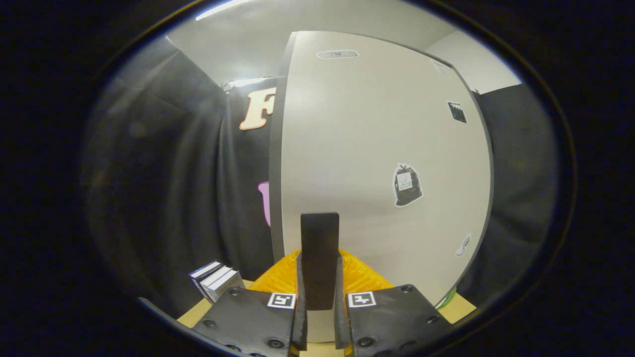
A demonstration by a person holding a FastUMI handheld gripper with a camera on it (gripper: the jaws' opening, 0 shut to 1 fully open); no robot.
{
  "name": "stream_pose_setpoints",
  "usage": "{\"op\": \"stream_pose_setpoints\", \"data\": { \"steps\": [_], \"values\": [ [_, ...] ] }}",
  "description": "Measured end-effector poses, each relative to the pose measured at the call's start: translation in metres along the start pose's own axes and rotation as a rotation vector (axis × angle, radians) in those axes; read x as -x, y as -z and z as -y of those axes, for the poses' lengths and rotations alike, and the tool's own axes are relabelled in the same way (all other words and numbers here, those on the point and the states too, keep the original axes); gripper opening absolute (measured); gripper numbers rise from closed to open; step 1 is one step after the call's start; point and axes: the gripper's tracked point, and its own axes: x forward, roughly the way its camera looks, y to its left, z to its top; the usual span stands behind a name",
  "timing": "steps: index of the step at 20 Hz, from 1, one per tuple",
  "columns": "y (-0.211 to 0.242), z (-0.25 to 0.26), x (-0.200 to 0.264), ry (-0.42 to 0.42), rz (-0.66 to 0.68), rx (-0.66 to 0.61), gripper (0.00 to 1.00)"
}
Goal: Open the shoe cabinet door, grab the shoes and put them into the shoe cabinet, then close the shoe cabinet door.
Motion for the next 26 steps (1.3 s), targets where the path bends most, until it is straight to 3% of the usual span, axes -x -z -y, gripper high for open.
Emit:
{"op": "stream_pose_setpoints", "data": {
  "steps": [17, 26],
  "values": [
    [-0.003, 0.06, 0.109, -0.255, -0.035, -0.021, 0.24],
    [-0.003, 0.114, 0.16, -0.282, -0.033, -0.018, 0.23]
  ]
}}
